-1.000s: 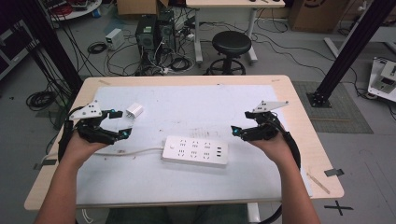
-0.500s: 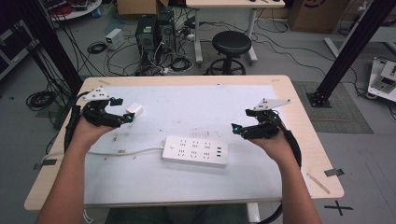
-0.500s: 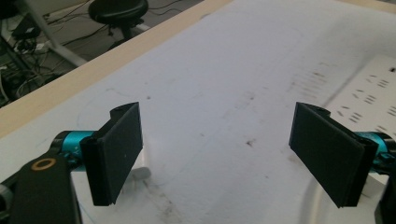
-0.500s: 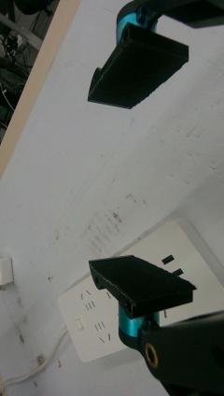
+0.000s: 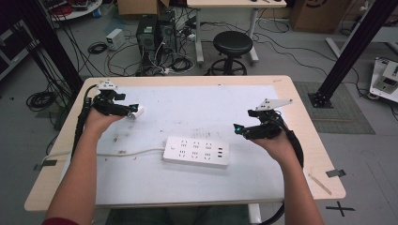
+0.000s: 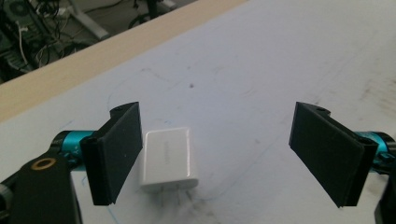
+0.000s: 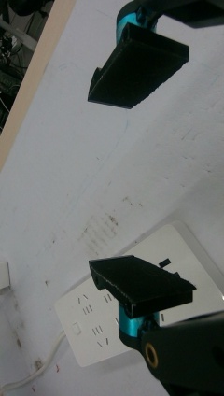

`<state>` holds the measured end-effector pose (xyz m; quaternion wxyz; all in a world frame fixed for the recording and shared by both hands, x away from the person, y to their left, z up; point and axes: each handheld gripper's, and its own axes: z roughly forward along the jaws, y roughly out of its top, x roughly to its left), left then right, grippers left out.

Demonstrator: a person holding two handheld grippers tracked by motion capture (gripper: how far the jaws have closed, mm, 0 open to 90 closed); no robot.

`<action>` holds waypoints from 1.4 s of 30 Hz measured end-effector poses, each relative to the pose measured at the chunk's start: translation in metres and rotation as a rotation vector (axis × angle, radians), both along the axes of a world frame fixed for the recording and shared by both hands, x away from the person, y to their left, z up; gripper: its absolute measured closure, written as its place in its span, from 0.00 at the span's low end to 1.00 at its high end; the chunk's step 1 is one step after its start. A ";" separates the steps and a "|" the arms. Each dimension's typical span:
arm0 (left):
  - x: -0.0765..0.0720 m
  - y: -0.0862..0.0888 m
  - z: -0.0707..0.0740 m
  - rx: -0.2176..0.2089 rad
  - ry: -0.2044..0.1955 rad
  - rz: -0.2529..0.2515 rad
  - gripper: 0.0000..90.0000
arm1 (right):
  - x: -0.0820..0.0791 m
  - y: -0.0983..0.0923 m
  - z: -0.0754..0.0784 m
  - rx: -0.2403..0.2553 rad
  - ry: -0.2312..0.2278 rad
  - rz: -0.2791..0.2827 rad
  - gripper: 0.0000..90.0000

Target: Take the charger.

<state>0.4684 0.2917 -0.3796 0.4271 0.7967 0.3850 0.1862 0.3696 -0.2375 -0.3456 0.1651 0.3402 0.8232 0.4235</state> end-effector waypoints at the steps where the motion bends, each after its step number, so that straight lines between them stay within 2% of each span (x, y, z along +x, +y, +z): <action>1: 0.009 0.003 -0.013 0.000 0.026 0.025 0.19 | 0.000 0.000 -0.001 -0.005 0.002 0.000 0.20; 6: 0.015 0.002 -0.024 0.012 0.052 0.038 0.19 | 0.002 0.000 -0.002 -0.009 0.004 -0.001 0.20; 7: 0.019 0.001 -0.032 0.036 0.067 0.047 0.19 | 0.003 0.001 -0.002 -0.011 0.007 -0.001 0.20; 11: 0.022 0.001 -0.038 0.052 0.084 0.044 0.19 | 0.002 0.002 -0.002 -0.011 0.014 -0.003 0.20; 12: 0.024 0.001 -0.043 0.061 0.093 0.058 0.19 | 0.003 0.002 -0.002 -0.012 0.010 0.000 0.20; 15: 0.024 0.001 -0.043 0.061 0.093 0.058 0.19 | 0.003 0.002 -0.003 -0.014 0.017 -0.004 0.20; 16: 0.027 0.002 -0.048 0.051 0.100 0.077 0.19 | 0.003 0.001 -0.003 -0.016 0.014 -0.004 0.20; 20: 0.029 0.003 -0.052 0.042 0.100 0.087 0.19 | 0.003 0.002 -0.003 -0.018 0.018 -0.006 0.20; 26: 0.032 0.002 -0.059 0.060 0.118 0.076 0.19 | 0.004 0.003 -0.004 -0.021 0.023 -0.008 0.20; 31: 0.034 -0.002 -0.064 0.076 0.123 0.079 0.23 | 0.004 0.003 -0.004 -0.021 0.022 -0.010 0.20; 33: 0.034 -0.002 -0.065 0.078 0.125 0.069 0.29 | 0.004 0.002 -0.004 -0.021 0.020 -0.010 0.20; 35: 0.034 -0.004 -0.066 0.096 0.123 0.073 0.32 | 0.003 0.001 -0.004 -0.020 0.023 -0.011 0.20; 42: 0.034 -0.006 -0.066 0.110 0.110 0.069 0.39 | 0.004 0.001 -0.004 -0.021 0.021 -0.011 0.20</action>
